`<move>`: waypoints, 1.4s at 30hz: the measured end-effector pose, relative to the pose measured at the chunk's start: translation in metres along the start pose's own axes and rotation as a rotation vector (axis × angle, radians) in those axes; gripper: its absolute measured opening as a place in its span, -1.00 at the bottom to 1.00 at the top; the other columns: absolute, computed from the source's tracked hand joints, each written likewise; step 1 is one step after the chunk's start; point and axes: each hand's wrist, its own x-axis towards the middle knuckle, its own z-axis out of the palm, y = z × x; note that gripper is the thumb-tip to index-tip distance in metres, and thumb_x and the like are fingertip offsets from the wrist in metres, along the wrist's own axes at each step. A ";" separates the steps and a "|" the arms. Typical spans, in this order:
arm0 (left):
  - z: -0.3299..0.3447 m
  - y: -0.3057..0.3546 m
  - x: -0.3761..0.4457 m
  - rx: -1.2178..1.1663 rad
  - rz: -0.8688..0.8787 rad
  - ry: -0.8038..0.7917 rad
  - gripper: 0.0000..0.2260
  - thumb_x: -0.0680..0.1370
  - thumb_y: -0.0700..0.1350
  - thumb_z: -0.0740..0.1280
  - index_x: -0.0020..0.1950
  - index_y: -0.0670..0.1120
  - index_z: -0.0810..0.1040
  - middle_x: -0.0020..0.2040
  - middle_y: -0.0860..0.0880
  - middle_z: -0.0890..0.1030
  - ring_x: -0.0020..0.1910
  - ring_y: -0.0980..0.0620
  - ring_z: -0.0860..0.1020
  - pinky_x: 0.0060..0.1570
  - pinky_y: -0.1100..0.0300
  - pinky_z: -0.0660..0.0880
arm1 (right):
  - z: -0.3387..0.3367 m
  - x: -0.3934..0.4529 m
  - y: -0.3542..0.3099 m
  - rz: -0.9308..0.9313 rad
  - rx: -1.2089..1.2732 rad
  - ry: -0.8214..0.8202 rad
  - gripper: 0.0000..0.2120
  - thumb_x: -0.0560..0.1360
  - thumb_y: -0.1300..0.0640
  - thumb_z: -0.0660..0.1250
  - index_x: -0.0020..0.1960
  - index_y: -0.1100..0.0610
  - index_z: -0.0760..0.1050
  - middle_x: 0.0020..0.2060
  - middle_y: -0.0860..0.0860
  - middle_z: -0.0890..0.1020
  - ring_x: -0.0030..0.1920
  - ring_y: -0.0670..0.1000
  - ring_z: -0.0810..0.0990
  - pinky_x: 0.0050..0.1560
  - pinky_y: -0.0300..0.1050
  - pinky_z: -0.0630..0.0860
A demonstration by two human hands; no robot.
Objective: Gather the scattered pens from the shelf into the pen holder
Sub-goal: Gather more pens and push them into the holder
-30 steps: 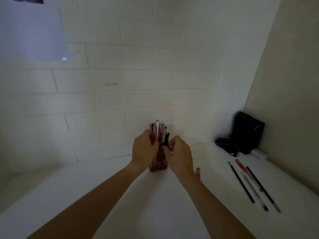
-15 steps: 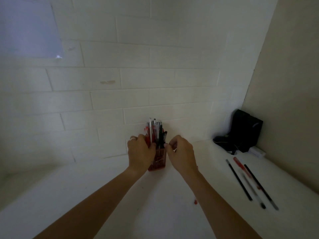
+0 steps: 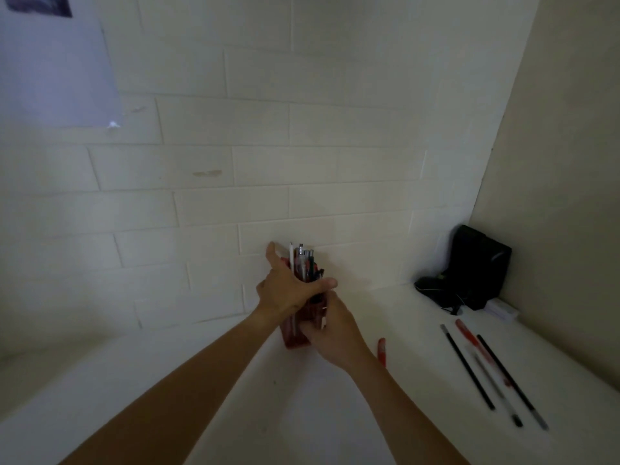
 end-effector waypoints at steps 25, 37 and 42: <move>0.019 -0.020 0.001 -0.079 0.089 0.053 -0.23 0.13 0.31 0.57 0.18 0.09 0.31 0.01 0.08 0.64 -0.04 0.04 0.64 0.07 -0.05 0.61 | 0.022 0.004 0.008 0.152 -0.070 0.066 -0.31 0.40 -0.08 0.49 0.37 0.06 0.23 0.08 0.00 0.68 -0.01 0.02 0.69 -0.08 -0.06 0.66; 0.010 -0.015 -0.001 -0.189 -0.021 0.048 -0.09 0.01 0.30 0.62 0.19 -0.06 0.35 0.05 -0.04 0.59 0.03 -0.04 0.62 0.09 -0.08 0.61 | -0.027 -0.019 0.034 0.226 -0.406 0.237 -0.62 0.51 -0.15 0.37 0.17 0.08 0.44 0.08 0.05 0.57 0.06 0.06 0.58 0.00 -0.06 0.53; 0.007 -0.013 -0.030 -0.071 -0.031 0.202 0.14 0.08 0.39 0.56 0.47 -0.07 0.15 0.38 -0.15 0.31 0.37 -0.14 0.35 0.36 -0.16 0.37 | -0.044 -0.042 0.051 0.492 -0.699 0.189 -0.53 0.58 0.02 0.31 0.39 0.20 0.26 0.30 0.17 0.42 0.25 0.14 0.50 0.12 -0.05 0.52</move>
